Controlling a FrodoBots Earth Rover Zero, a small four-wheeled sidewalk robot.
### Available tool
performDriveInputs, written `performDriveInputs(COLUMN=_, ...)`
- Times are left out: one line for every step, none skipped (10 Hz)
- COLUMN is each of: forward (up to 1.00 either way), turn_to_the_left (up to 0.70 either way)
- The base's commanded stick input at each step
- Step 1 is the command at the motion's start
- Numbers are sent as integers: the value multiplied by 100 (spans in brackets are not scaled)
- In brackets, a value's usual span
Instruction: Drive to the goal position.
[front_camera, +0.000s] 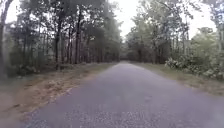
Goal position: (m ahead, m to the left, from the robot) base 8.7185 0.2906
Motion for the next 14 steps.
performDriveInputs(forward=45, turn_to_the_left=27)
performDriveInputs(forward=45, turn_to_the_left=27)
performDriveInputs(forward=45, turn_to_the_left=27)
performDriveInputs(forward=45, turn_to_the_left=27)
performDriveInputs(forward=45, turn_to_the_left=27)
performDriveInputs(forward=45, turn_to_the_left=26)
performDriveInputs(forward=45, turn_to_the_left=21)
performDriveInputs(forward=45, turn_to_the_left=17)
performDriveInputs(forward=45, turn_to_the_left=12)
performDriveInputs(forward=45, turn_to_the_left=8)
performDriveInputs(forward=45, turn_to_the_left=3)
performDriveInputs(forward=45, turn_to_the_left=0)
performDriveInputs(forward=45, turn_to_the_left=0)
performDriveInputs(forward=45, turn_to_the_left=0)
